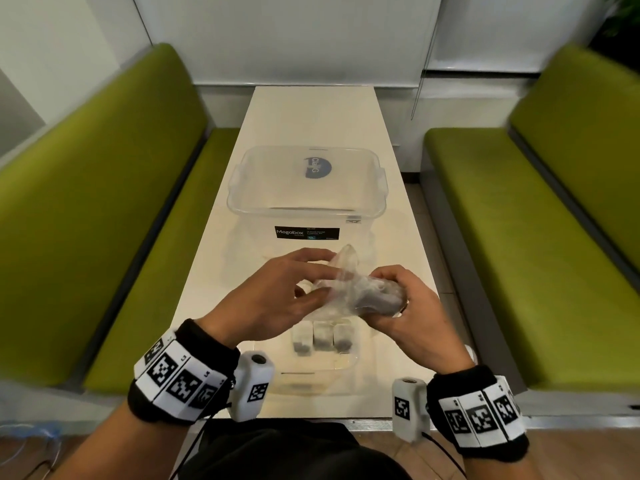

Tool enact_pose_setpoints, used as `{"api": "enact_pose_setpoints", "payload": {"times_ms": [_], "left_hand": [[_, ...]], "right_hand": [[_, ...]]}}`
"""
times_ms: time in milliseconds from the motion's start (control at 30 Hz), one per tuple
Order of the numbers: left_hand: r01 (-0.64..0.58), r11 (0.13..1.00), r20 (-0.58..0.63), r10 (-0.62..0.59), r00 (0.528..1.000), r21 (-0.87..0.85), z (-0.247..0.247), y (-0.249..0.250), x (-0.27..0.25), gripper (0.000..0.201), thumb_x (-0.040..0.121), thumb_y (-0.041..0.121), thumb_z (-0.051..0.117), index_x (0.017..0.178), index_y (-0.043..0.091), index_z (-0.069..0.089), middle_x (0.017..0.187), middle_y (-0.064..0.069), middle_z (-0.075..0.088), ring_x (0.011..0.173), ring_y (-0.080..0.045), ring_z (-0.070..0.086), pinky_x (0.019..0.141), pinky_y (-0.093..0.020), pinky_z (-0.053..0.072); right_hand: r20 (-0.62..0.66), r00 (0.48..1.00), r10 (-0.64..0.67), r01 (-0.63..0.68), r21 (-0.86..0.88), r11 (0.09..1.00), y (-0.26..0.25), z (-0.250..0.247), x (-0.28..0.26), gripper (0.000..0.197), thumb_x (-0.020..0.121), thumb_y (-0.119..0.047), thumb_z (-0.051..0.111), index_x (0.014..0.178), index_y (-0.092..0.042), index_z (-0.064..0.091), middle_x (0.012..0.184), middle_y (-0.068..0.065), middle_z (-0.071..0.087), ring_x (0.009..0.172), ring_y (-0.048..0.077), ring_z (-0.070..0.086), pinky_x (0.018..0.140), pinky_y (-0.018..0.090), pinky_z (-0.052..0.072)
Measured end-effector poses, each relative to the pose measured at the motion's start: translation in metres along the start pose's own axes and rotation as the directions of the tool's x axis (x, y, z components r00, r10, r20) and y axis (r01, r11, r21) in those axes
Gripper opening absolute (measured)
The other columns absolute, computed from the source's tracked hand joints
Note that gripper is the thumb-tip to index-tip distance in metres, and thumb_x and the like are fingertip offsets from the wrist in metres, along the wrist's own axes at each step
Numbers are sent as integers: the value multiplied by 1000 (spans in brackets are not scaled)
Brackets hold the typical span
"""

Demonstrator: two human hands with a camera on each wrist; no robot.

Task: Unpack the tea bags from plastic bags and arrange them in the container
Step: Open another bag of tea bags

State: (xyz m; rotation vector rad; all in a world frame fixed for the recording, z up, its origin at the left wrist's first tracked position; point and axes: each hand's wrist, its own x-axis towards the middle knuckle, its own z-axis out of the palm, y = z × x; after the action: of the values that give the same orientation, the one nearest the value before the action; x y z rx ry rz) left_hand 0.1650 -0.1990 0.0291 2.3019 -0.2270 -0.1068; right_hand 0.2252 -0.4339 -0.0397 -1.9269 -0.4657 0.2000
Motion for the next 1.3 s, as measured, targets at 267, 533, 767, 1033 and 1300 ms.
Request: {"api": "enact_pose_setpoints", "payload": {"times_ms": [267,533,767,1033,1300], "left_hand": [[48,985,43,-41,998,-167,8,-15,4,29,81,31,85,106,43,77,137,21,48,108,-12,62,85,-32,57],[-3,974,-33,-5,999,-228,28,-21,0,68,72,36,91,132,26,58,130,7,57,108,-20,67,95,-46,56],[-87,976,-160,55,986,-198,27,-22,3,42,80,13,86,117,18,68,126,-2,62,107,-8,63,91,-18,50],[-8,965,-235,-56,970,-263,-1,-31,2,18,85,16,80,94,31,76,125,13,63,103,-4,62,88,-23,51],[107,773,-135,-243,961,-626,-5,-34,-1,18,97,9,64,114,5,69,104,-10,78,94,-21,75,82,-28,61]], "right_hand": [[47,998,31,-32,22,999,-11,4,-7,54,68,-20,95,111,-33,65,102,-18,72,90,7,70,79,27,59],[55,998,-25,33,-141,989,-20,14,-9,71,74,-18,90,130,-36,52,104,-17,65,93,-5,63,75,12,51],[64,997,-43,50,-109,993,-14,16,-4,71,74,-20,90,130,-42,52,112,-15,65,99,4,65,83,18,53],[-1,992,127,-127,-41,991,9,5,1,44,71,-24,92,104,-32,64,93,-10,73,78,2,66,64,14,49],[-13,977,214,-213,60,975,24,-2,3,32,74,-23,91,97,-23,69,86,-8,74,80,15,70,73,39,56]]}}
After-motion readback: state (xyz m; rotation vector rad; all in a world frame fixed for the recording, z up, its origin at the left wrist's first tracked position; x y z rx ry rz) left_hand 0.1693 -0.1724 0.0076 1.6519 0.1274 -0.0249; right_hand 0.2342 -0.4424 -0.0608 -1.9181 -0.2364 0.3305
